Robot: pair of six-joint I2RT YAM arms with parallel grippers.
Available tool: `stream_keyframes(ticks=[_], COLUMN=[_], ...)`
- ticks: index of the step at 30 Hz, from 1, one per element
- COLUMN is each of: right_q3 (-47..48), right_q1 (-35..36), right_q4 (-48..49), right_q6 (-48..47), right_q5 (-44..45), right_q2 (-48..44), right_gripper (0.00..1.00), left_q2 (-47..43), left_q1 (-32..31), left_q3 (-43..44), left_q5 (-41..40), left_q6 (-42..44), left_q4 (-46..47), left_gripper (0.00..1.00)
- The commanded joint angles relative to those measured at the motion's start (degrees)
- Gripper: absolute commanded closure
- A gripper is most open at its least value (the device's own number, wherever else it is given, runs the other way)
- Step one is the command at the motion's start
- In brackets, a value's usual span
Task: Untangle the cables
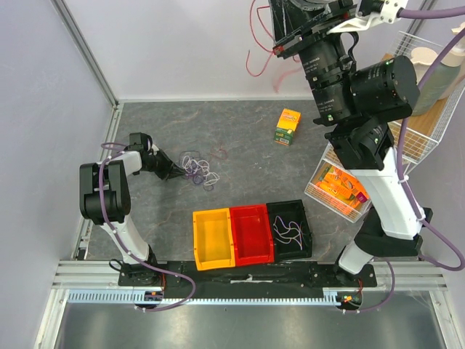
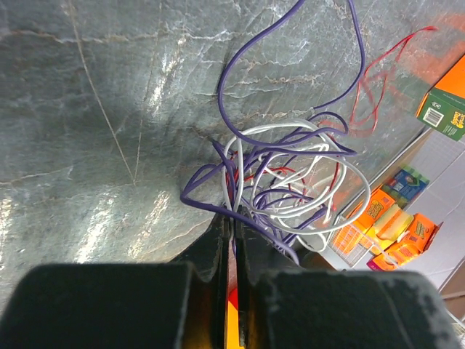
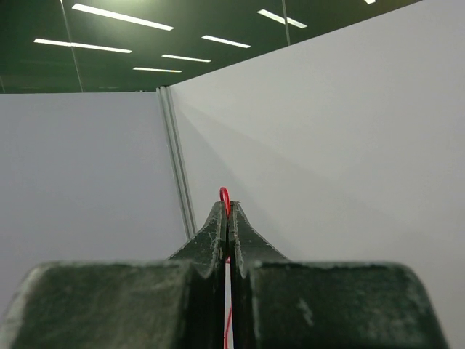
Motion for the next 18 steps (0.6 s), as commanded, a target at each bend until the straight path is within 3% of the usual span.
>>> stream_keyframes(ticks=[1,7,12,18], right_q3=[-0.3,-7.6,-20.4,-32.7], right_q1=[0.2,0.2,0.2,0.2], right_q4=[1.3,-0.1,-5.3,-14.7], right_q6=[-1.9,-1.9,1.6,8.2], right_q5=[-1.7,-0.9,0.4,-6.5], right_q2=[0.5,-3.3,-11.9,-22.2], right_gripper=[1.0,1.0,1.0,1.0], left_q2=[0.6,0.5,0.8,0.6], left_q1=[0.4,0.6,0.9,0.9], left_q3=[1.4,1.4,1.2,0.6], left_q5=[-0.1,0.6,1.9,2.8], left_q6=[0.9,0.7,0.1,-0.4], left_q4=[-0.2,0.0,0.8,1.8], left_gripper=[0.98,0.98,0.98,0.98])
